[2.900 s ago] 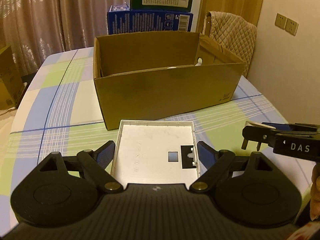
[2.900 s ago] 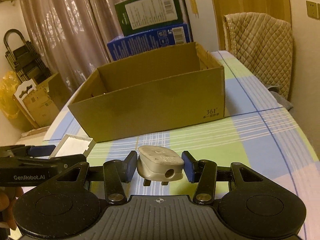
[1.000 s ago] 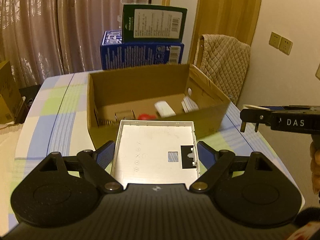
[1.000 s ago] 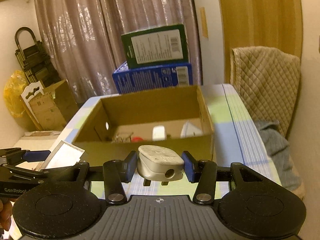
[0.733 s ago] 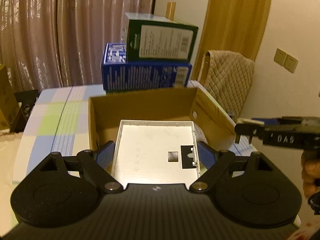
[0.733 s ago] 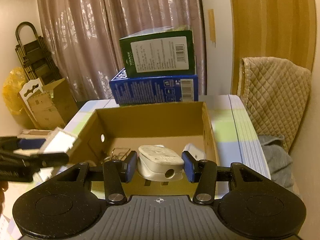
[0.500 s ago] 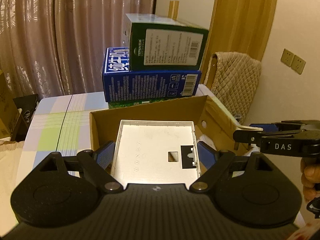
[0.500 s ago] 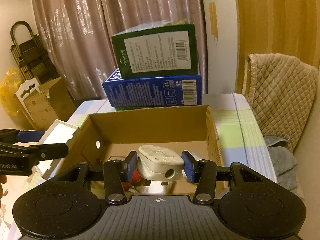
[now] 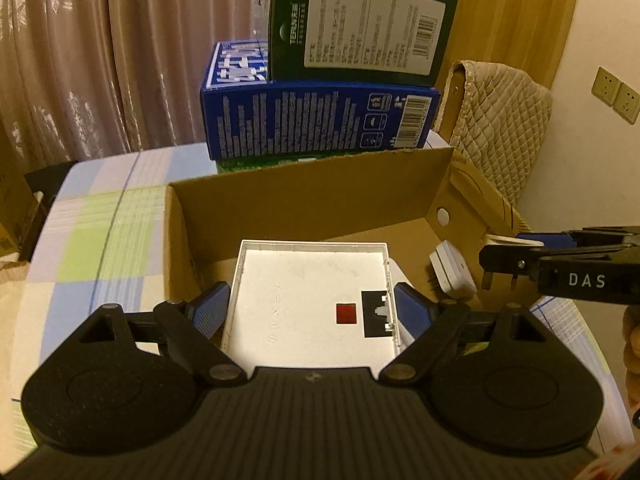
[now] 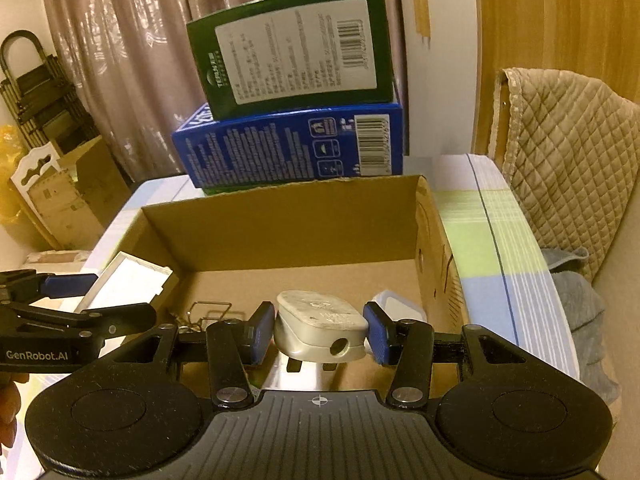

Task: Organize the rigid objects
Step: 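Open the left tool to drop the plate while the right tool releases the plug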

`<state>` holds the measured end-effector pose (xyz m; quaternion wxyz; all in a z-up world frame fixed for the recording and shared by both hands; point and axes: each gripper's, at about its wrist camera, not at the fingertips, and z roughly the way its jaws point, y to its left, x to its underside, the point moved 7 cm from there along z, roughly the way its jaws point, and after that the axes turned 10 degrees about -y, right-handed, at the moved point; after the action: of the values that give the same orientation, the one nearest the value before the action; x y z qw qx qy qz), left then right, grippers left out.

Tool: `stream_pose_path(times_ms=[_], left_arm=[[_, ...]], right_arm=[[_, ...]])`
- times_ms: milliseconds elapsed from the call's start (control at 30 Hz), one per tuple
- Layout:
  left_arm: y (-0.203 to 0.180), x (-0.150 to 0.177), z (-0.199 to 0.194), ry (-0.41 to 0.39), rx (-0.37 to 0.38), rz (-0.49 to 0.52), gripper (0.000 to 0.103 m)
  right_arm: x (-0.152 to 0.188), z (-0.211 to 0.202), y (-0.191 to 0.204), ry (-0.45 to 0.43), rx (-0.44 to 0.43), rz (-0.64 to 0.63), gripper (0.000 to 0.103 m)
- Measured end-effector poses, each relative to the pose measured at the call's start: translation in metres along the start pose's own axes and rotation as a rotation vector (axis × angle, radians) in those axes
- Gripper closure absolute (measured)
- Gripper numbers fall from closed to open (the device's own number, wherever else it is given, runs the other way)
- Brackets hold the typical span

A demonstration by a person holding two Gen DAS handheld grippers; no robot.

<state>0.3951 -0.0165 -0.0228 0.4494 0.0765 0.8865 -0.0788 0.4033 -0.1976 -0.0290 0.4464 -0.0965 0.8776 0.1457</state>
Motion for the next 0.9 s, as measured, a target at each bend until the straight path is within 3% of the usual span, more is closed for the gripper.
stream_pose_path(times_ms=[900], left_arm=[[0.001,0.009,0.024,0.034,-0.018,0.009,0.018]], right_arm=[[0.012,0.016,-0.009,0.024,0.02,-0.004,0.058]])
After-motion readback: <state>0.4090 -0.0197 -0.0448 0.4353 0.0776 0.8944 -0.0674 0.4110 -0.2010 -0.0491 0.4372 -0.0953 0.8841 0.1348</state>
